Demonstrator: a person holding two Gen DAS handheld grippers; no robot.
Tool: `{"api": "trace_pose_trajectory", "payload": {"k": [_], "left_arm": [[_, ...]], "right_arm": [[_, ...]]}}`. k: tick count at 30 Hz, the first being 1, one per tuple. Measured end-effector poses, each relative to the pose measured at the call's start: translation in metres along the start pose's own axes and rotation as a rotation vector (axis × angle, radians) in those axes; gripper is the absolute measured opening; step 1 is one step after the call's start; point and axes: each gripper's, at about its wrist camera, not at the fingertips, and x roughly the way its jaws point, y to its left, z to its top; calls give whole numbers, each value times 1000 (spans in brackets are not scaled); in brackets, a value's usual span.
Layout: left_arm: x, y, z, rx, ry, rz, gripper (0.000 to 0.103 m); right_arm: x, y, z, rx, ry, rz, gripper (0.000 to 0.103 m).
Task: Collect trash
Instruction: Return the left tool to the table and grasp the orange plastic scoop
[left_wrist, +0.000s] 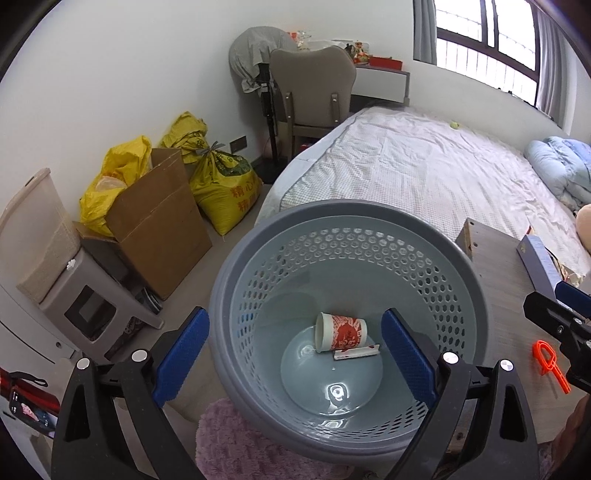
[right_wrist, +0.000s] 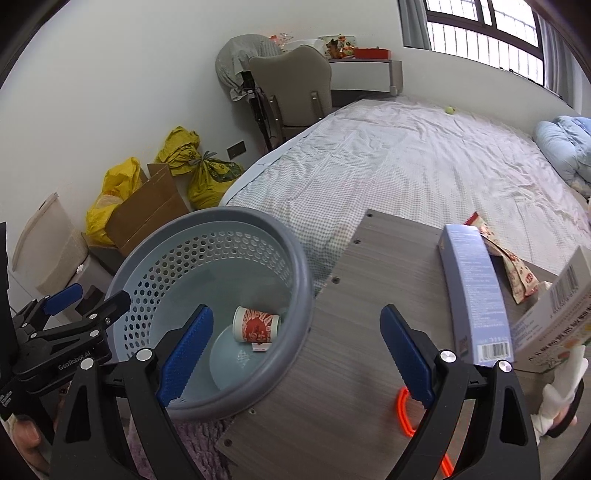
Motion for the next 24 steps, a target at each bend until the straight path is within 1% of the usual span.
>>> {"api": "trace_pose_trajectory", "payload": {"k": [4,7,13,24], "left_arm": [[-1,-12,0,13,2,-39,92],[-5,-22,0,38,0,-51,92],[-14,-42,-3,77,-16,-93,92],[-39,-97,-9,153,-40,-162,92]], "right_arm": [[-15,-8,-3,3,-24,-36,87],[-28,-20,-10,31,-53,-64,87],[-45,-44,-28,87,-44,-100,87],[-89,-88,-64,162,-84,-159,87]]}}
